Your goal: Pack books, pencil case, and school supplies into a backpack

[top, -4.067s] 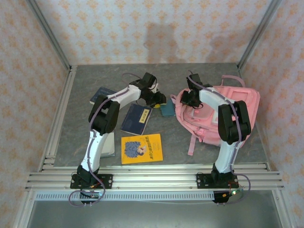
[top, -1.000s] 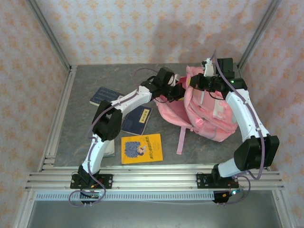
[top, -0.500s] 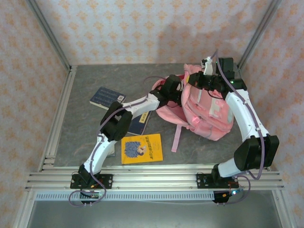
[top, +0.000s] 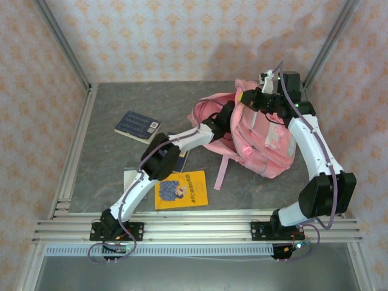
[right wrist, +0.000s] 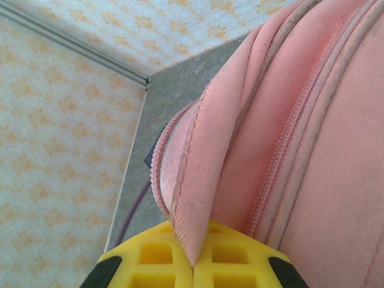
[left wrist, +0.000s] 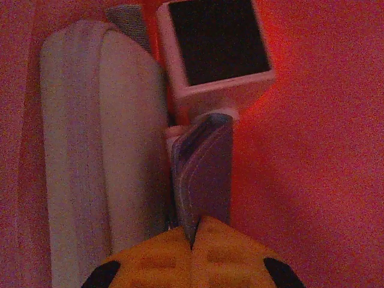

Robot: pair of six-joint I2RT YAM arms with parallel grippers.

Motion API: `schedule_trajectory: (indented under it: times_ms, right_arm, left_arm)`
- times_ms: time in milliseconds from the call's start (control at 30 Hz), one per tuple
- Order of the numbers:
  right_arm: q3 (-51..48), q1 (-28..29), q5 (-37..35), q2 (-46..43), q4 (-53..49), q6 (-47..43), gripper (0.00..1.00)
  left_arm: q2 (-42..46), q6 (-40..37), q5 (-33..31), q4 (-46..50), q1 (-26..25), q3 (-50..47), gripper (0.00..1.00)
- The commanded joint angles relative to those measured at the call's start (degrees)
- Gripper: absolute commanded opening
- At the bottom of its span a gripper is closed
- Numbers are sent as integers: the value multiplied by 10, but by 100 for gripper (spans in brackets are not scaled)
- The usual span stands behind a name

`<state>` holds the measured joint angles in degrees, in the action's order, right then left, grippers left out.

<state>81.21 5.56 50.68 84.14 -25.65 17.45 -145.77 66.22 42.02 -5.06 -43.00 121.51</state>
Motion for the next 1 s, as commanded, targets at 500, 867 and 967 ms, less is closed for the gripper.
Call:
schedule_trajectory:
  times_ms: [500, 867, 967]
  right_arm:
    - [-31, 8, 24, -14, 131, 23, 0]
    - [-35, 8, -113, -32, 59, -40, 0]
    - [-40, 7, -139, -38, 56, -46, 0]
  left_arm:
    - [-19, -75, -37, 169, -24, 98, 68]
    - [91, -157, -55, 240, -6, 28, 81]
    - [124, -149, -53, 214, 11, -27, 82]
